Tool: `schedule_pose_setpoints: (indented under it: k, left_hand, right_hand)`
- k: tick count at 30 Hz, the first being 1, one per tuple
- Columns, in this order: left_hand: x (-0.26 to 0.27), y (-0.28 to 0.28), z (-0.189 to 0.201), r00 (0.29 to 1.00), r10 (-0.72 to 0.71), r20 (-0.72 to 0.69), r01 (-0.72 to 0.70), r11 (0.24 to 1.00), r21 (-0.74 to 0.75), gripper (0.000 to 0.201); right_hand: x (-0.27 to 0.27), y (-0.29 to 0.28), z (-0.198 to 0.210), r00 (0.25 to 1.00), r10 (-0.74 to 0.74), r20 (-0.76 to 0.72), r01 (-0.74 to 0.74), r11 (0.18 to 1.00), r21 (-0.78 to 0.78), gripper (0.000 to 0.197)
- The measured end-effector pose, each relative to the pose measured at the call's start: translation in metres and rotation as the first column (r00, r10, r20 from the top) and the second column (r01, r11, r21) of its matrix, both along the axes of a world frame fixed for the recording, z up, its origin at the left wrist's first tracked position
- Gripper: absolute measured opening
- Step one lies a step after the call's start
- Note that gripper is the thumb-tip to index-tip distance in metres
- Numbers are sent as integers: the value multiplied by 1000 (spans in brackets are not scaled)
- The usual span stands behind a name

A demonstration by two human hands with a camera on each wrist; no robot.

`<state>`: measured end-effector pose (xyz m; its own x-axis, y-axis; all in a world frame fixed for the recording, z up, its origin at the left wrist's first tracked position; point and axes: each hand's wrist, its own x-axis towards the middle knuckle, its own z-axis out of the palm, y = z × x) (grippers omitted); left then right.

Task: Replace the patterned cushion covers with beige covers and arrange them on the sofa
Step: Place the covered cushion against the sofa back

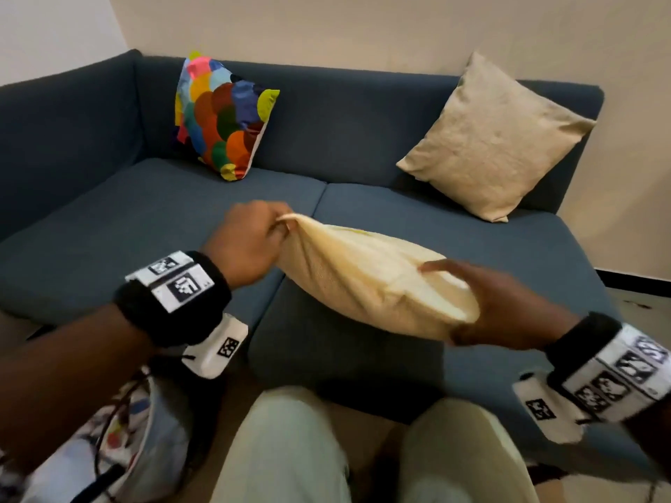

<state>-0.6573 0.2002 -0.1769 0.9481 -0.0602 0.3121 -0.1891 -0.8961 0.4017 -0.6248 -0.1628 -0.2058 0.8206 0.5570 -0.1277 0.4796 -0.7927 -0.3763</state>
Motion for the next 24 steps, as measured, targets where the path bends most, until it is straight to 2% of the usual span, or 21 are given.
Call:
schedule_pose_setpoints:
  k: [3, 5, 7, 9, 12, 13, 15, 16, 17, 18, 19, 20, 22, 23, 24]
  left_hand:
    - [78, 14, 10, 991, 40, 130, -23, 991, -129, 24]
    - [122, 24, 4, 975, 82, 205, -45, 983, -178, 28]
    - [147, 35, -2, 956, 85, 280, -20, 974, -227, 33]
    - [169, 42, 0, 951, 104, 292, 3, 939, -343, 36]
    - [185, 39, 8, 958, 216, 189, -69, 811, -580, 59]
    - [191, 39, 10, 967, 222, 126, -101, 786, -610, 65]
    - [190, 34, -3, 977, 192, -93, -206, 744, -636, 84]
    - [187, 30, -5, 964, 149, -219, -258, 720, -644, 84]
    - [185, 25, -4, 945, 89, -314, -283, 702, -654, 75]
    - [181, 19, 1, 924, 28, -381, -297, 678, -672, 66]
    - [176, 13, 5, 902, -23, -432, -312, 658, -686, 66]
    - [175, 9, 10, 879, -74, -471, -321, 638, -700, 70]
    - [179, 9, 19, 867, -73, -493, -355, 602, -715, 62]
    - [184, 11, 28, 873, -43, -486, -371, 586, -720, 52]
    - [192, 14, 39, 878, 14, -478, -395, 586, -708, 43]
  right_hand:
    - [65, -2, 38, 989, -85, 122, 57, 974, 219, 50]
    - [111, 0, 51, 967, -157, 202, 94, 953, 289, 31]
    - [142, 0, 56, 937, -239, 256, 138, 924, 356, 21]
    - [167, 1, 64, 901, -331, 279, 180, 872, 456, 16]
    - [187, 13, 68, 824, -480, 301, 281, 808, 519, 11]
    - [194, 17, 68, 820, -532, 209, 337, 745, 575, 15]
    - [198, 19, 54, 833, -530, -160, 470, 524, 711, 45]
    - [199, 18, 47, 813, -447, -373, 552, 386, 739, 62]
    - [201, 15, 39, 763, -344, -547, 639, 273, 719, 80]
    - [201, 14, 37, 697, -267, -665, 716, 214, 665, 94]
    - [195, 15, 38, 654, -251, -714, 756, 241, 608, 98]
    - [193, 17, 42, 639, -264, -722, 765, 315, 562, 91]
    - [194, 24, 51, 682, -334, -651, 717, 483, 503, 65]
    - [197, 28, 63, 683, -402, -610, 723, 492, 485, 51]
    - [203, 30, 75, 674, -457, -580, 738, 450, 503, 39]
